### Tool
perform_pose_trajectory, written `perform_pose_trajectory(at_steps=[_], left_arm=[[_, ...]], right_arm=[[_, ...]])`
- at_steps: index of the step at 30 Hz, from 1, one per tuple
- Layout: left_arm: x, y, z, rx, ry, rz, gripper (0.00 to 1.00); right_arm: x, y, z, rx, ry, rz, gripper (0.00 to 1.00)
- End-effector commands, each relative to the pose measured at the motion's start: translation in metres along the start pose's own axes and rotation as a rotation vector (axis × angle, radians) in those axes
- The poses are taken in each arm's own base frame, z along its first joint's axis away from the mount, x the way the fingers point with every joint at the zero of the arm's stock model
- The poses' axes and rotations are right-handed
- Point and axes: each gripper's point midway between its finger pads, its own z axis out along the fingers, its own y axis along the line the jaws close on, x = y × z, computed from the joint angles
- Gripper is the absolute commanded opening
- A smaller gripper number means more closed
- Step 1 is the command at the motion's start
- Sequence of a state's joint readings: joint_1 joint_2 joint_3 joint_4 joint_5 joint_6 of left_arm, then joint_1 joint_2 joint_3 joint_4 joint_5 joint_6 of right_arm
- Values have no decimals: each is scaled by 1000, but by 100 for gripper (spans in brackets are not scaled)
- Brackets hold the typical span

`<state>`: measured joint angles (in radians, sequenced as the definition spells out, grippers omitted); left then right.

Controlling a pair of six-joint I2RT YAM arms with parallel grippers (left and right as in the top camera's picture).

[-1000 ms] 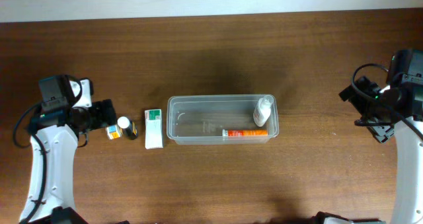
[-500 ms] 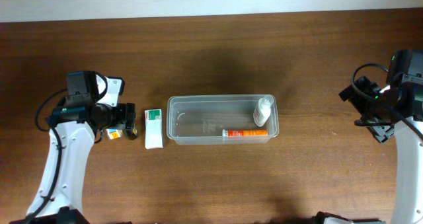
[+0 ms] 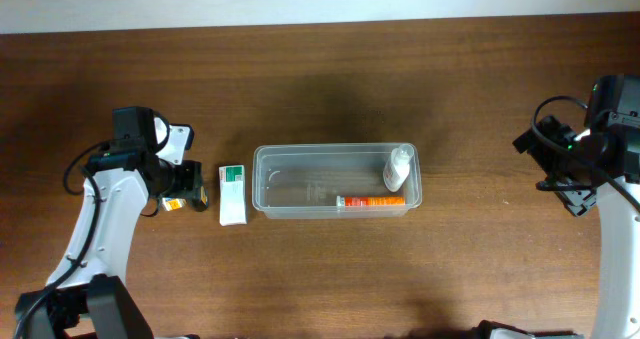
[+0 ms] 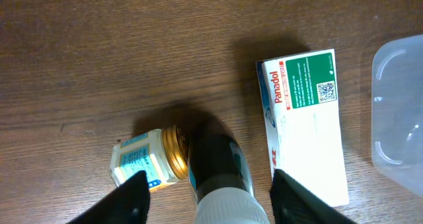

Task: Pack container
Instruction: 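Reach the left gripper down and grasp the dark brown bottle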

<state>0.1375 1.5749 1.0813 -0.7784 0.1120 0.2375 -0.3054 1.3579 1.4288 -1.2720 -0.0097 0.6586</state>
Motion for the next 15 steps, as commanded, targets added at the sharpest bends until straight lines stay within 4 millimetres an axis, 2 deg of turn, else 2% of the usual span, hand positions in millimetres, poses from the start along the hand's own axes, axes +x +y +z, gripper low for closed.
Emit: perform_pose_trajectory(at_steps=[1, 4, 8, 15], left_arm=[[-7, 2, -4, -7, -17, -6, 49], [-12, 1, -9, -2, -27, -16, 40], [-22, 1, -28, -7, -48, -23, 36], [-50, -8, -87, -23, -139, -22, 34]], right_arm=[[-2, 1, -6, -14, -17, 14, 98], [-2, 1, -6, -14, -17, 15, 98], [-2, 1, -6, -14, -17, 15, 98], [-2, 1, -6, -14, -17, 15, 98]])
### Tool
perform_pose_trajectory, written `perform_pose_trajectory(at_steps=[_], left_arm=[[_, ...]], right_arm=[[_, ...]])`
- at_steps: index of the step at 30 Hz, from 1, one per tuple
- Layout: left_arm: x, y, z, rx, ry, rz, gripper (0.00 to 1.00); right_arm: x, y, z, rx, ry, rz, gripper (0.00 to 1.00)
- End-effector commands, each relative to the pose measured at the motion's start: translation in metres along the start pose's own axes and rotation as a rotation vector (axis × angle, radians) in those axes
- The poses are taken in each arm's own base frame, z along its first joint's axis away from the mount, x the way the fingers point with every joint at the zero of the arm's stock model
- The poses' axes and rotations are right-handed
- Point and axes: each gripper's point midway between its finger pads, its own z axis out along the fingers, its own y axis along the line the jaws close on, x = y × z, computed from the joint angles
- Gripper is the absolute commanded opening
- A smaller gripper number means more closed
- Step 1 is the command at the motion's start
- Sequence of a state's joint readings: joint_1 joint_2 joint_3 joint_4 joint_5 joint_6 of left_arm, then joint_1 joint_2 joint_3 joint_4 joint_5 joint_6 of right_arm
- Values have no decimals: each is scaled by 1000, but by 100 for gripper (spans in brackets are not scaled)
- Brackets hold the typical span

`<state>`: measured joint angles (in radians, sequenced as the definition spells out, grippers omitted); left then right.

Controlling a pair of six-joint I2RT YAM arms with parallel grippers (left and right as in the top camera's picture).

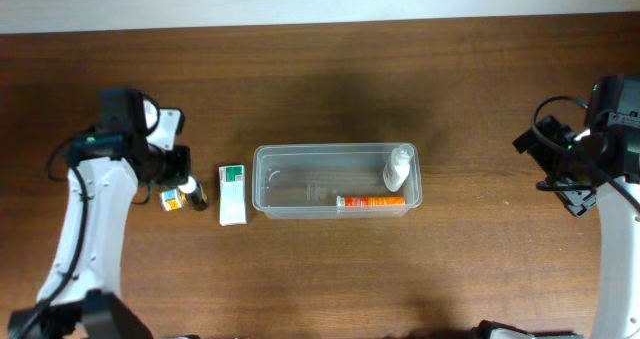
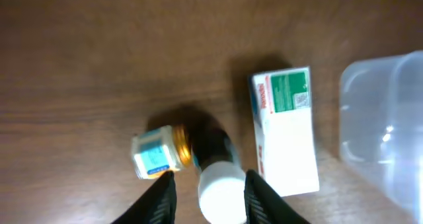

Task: Pack container
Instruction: 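Reach the left gripper down and grasp the dark brown bottle, then carry the brown bottle into the container and release it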

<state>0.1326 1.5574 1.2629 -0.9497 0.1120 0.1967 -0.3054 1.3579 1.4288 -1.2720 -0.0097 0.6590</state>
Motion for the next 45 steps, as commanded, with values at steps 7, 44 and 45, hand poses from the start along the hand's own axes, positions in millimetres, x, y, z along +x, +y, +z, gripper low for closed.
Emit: perform_pose_trajectory(at_steps=[7, 44, 45], left_arm=[[-19, -6, -45, -73, -63, 28, 50], [-12, -10, -30, -27, 101, -56, 24], [-15, -12, -40, -28, 86, -55, 23]], right_arm=[[-2, 1, -6, -14, -17, 14, 98], [-2, 1, -6, -14, -17, 14, 98], [-2, 1, -6, -14, -17, 14, 98]])
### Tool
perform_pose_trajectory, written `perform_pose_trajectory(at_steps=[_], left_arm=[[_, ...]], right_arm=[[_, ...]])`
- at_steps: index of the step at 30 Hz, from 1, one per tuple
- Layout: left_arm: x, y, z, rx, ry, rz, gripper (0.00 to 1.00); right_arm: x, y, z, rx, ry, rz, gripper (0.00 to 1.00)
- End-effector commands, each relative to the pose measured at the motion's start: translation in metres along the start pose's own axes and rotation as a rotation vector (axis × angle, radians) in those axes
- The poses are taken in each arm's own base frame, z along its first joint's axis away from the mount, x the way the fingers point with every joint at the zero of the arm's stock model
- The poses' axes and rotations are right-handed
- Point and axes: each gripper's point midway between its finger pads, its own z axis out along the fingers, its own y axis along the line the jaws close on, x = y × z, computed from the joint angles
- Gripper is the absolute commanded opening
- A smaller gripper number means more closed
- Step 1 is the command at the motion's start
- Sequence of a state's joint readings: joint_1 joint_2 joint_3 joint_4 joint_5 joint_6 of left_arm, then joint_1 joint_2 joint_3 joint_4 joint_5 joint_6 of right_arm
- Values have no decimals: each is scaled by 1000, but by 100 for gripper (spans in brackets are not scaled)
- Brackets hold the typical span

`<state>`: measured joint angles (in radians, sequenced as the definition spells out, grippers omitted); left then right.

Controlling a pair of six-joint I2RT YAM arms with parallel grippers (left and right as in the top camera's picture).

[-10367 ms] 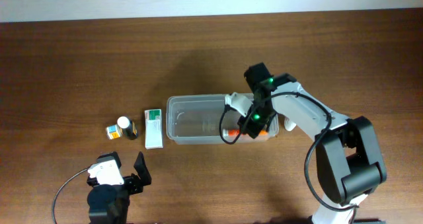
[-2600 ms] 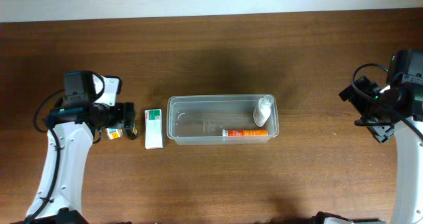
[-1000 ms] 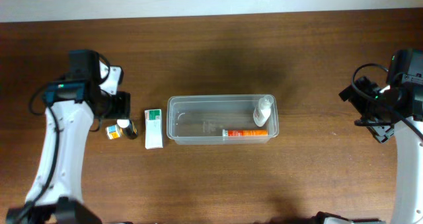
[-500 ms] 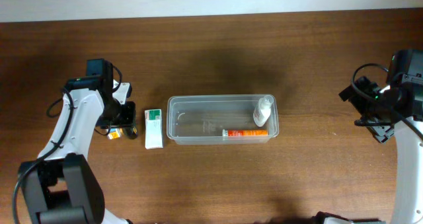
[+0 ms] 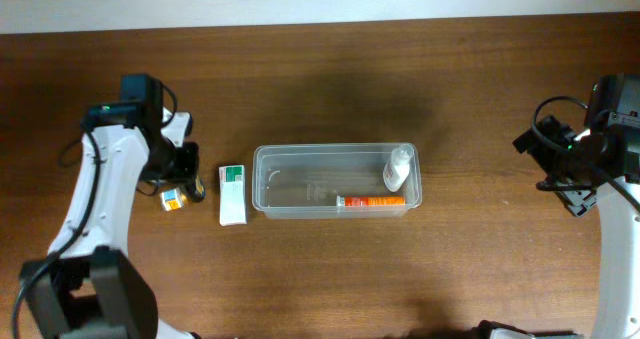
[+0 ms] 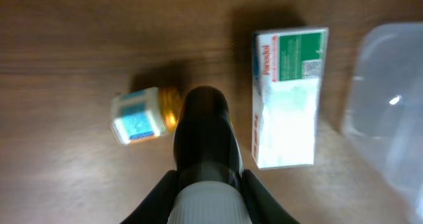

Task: Pack container
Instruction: 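Carry the brown bottle into the container and release it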

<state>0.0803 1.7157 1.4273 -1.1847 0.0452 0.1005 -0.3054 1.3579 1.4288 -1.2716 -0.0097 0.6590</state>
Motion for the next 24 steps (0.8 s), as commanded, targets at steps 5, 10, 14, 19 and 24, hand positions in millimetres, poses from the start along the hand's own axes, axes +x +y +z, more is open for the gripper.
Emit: perform_pose_trajectory(at_steps=[5, 10, 14, 19, 24], left_arm=[[-22, -38, -111, 15, -251, 45, 20], [-23, -109, -127, 83, -318, 142, 20], [-25, -178, -120, 157, -345, 223, 20], [-22, -242, -93, 212, -309, 265, 20], [-13, -287, -49, 212, -226, 314, 19]], right_arm=[[-2, 1, -6, -14, -16, 14, 98], [-2, 1, -6, -14, -16, 14, 98], [-2, 1, -6, -14, -16, 14, 98], [-2, 1, -6, -14, -16, 14, 98], [-2, 1, -6, -14, -16, 14, 98]])
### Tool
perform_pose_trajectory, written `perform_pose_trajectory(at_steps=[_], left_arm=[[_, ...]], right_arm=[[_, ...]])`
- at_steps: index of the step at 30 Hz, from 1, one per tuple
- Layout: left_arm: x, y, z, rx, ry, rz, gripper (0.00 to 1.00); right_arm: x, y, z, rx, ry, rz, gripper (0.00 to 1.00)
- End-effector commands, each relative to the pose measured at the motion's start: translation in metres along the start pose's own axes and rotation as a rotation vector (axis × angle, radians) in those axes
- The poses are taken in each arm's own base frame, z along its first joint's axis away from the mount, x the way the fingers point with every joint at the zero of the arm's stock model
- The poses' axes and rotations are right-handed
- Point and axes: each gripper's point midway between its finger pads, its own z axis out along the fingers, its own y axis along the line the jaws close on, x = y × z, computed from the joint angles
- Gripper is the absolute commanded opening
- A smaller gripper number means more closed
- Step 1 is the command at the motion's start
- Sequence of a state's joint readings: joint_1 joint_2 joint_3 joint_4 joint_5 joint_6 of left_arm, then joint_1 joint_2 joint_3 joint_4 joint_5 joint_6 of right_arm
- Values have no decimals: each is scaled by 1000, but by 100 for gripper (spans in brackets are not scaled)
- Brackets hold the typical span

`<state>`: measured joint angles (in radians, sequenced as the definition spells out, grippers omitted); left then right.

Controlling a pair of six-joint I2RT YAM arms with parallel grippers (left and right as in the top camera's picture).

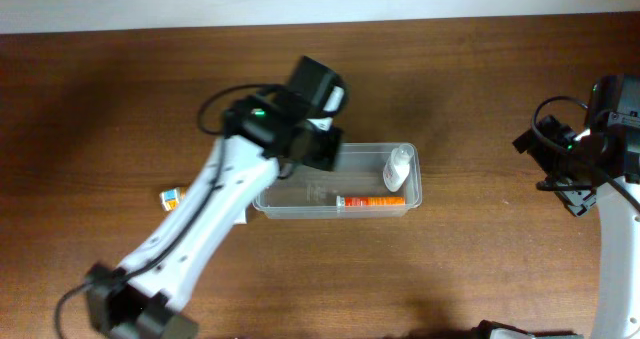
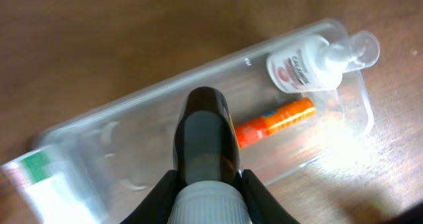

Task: Pack container
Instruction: 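Carry the brown bottle into the container and release it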

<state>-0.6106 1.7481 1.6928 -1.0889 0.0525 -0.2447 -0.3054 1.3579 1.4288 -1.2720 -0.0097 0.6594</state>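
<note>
My left gripper (image 2: 208, 201) is shut on a dark bottle with a white cap (image 2: 206, 135), and both hang above the clear plastic container (image 1: 370, 147). Inside the container, at its right end, lie a white pump bottle (image 2: 307, 64) and an orange tube (image 2: 274, 120). The overhead view shows the left arm reaching over the container's left half, with its gripper (image 1: 322, 147) at the back rim. My right gripper (image 1: 562, 174) is at the far right edge of the table, away from everything, and its jaws are unclear.
A small jar with a blue-and-white label (image 1: 170, 196) lies on the table to the left. A green-and-white Panadol box (image 2: 36, 178) sits against the container's left end, mostly hidden under the arm in the overhead view. The surface is a brown wooden table (image 1: 480, 269).
My left gripper, shut on the dark bottle, was over the table beside the jar and the box. It is now above the container with the bottle still in it. The right arm has not moved.
At first my left gripper stood open around the dark bottle lying beside the jar and the box. Then its fingers stood closer round the bottle. Later they were shut on it, and now the bottle is held over the container.
</note>
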Motion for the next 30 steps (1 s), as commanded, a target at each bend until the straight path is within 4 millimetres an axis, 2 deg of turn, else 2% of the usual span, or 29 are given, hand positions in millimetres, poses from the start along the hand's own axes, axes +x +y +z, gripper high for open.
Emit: perform_pose_trajectory(at_steps=[1, 5, 11, 18, 24, 27, 29, 30], left_arm=[[2, -21, 30, 12, 40, -33, 19], [0, -37, 64, 23, 54, -30, 18], [3, -41, 101, 17, 85, -75, 17], [1, -50, 120, 33, 80, -76, 19], [3, -61, 127, 43, 78, -55, 19], [2, -63, 127, 46, 73, -52, 33], [2, -63, 127, 46, 72, -52, 58], [1, -63, 126, 47, 72, -53, 67]], right_arm=[[-2, 1, -6, -14, -17, 14, 98], [-2, 1, -6, -14, -17, 14, 98], [-2, 1, -6, -14, -17, 14, 98], [-2, 1, -6, -14, -17, 14, 98], [-2, 1, -6, -14, -17, 14, 98], [-2, 1, -6, -14, -17, 14, 98], [-2, 1, -6, -14, -17, 14, 98], [-2, 1, -6, -14, -17, 14, 98]])
